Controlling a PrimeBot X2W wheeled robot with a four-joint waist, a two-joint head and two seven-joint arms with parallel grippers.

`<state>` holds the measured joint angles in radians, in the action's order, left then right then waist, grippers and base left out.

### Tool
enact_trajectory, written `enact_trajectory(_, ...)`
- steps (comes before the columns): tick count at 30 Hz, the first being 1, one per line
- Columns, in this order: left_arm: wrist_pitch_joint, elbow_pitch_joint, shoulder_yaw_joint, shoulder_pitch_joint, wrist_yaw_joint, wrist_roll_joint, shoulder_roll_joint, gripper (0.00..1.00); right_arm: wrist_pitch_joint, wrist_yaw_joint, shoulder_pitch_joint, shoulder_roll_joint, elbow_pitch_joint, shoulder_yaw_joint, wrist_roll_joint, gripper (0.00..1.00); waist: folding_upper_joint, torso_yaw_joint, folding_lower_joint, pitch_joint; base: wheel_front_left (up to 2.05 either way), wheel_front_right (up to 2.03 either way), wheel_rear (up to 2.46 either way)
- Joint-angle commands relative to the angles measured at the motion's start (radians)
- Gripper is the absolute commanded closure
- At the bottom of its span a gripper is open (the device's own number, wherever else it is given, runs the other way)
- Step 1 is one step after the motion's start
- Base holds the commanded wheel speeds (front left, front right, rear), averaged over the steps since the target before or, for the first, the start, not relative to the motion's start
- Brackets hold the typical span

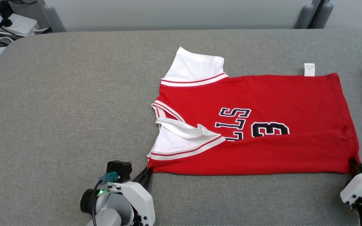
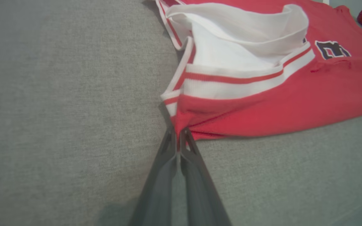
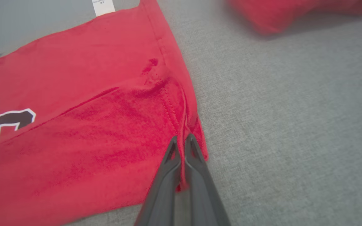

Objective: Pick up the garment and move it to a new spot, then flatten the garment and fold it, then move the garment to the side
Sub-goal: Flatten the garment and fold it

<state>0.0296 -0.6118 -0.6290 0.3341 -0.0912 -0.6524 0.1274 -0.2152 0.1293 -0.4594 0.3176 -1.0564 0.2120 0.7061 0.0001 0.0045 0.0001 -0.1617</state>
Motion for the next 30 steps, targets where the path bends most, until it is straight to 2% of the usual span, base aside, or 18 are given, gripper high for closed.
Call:
enact_trajectory(1, 0.004, 0.031, 0.032, 0.013, -0.014, 0.004, 0.029, 1.00, -0.019, 0.001, 0.028, 0.025, 0.004, 0.030, 0.009, 1.00, -0.0001, 0.000, -0.0001, 0.008, 0.00, 0.00, 0.00)
enact_trajectory(7, -0.017, 0.107, 0.026, -0.056, -0.046, -0.002, 0.050, 1.00, -0.023, 0.001, 0.109, 0.049, 0.037, 0.081, 0.033, 1.00, -0.0001, -0.002, -0.0001, 0.040, 0.00, 0.00, 0.00)
enact_trajectory(19, -0.136, 0.307, -0.001, -0.198, -0.131, -0.014, 0.112, 1.00, 0.017, 0.001, 0.218, 0.128, 0.128, 0.141, 0.102, 1.00, -0.0001, 0.006, -0.0001, 0.063, 0.00, 0.00, 0.00)
enact_trajectory(28, -0.134, 0.344, 0.007, -0.230, -0.144, -0.041, 0.100, 1.00, 0.020, 0.001, 0.225, 0.134, 0.125, 0.156, 0.110, 1.00, -0.0001, 0.012, -0.0001, 0.072, 0.00, 0.00, 0.00)
enact_trajectory(29, -0.133, 0.341, 0.005, -0.230, -0.144, -0.042, 0.098, 0.95, 0.020, 0.001, 0.225, 0.133, 0.123, 0.157, 0.110, 1.00, -0.0001, 0.013, -0.0001, 0.074, 0.00, 0.00, 0.00)
enact_trajectory(30, -0.131, 0.336, 0.004, -0.229, -0.144, -0.042, 0.095, 0.67, 0.020, 0.001, 0.225, 0.132, 0.121, 0.159, 0.109, 1.00, -0.0001, 0.013, -0.0001, 0.076, 0.00, 0.00, 0.00)
